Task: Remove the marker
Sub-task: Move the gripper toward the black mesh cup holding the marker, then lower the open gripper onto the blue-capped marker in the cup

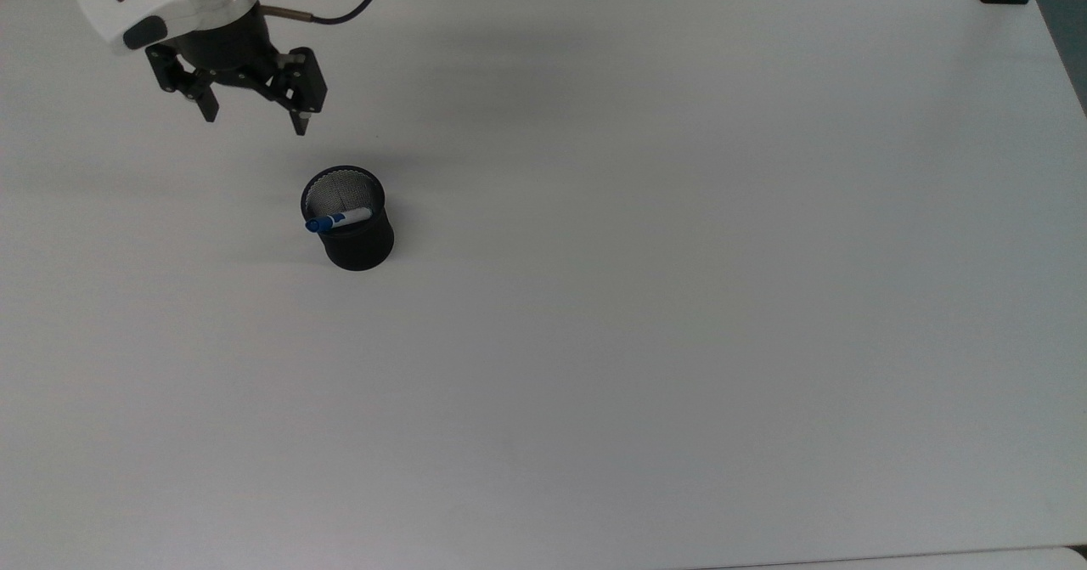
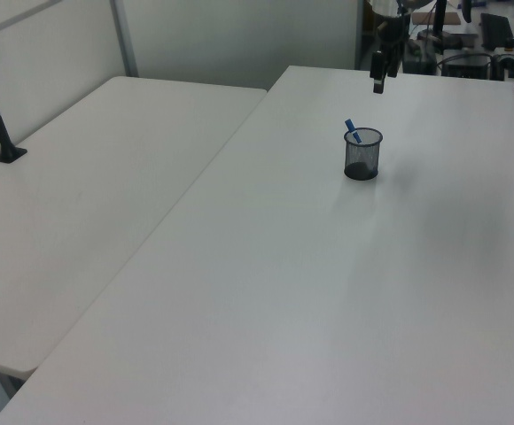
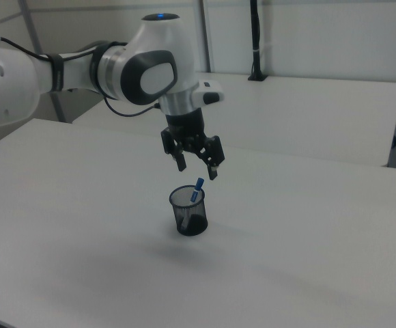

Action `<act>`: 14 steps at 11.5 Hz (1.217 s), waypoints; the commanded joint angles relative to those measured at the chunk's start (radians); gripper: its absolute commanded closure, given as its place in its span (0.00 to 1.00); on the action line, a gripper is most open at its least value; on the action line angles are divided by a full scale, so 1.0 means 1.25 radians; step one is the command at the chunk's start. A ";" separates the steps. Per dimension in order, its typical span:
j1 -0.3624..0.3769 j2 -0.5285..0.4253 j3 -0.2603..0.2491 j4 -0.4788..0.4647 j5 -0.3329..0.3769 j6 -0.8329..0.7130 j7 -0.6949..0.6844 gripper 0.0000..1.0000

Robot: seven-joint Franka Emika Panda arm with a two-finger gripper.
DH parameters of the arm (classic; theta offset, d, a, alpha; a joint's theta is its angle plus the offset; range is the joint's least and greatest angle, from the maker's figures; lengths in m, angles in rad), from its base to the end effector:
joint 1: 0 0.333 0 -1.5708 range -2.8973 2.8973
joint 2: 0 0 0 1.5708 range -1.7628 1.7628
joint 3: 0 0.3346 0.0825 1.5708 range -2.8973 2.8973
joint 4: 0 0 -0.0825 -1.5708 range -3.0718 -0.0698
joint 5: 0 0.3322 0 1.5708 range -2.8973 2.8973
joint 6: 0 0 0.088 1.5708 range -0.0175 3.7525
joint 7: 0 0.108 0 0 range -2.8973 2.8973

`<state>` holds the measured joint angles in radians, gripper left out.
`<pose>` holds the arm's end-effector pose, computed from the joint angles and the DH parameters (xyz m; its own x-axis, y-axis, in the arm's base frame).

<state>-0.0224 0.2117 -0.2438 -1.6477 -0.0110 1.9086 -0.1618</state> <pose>0.5675 -0.1422 0.5271 0.9947 -0.0926 0.0444 -0.0956 -0.9930 0.0693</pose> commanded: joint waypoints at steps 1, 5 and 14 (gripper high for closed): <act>0.008 0.027 -0.016 0.010 0.023 0.014 -0.026 0.15; -0.004 0.055 -0.020 0.010 0.079 0.064 -0.021 0.23; 0.009 0.107 -0.007 0.014 0.116 0.140 0.039 0.30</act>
<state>-0.0212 0.3292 -0.2592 -1.6391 0.1143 2.0644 -0.1385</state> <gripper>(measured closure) 0.286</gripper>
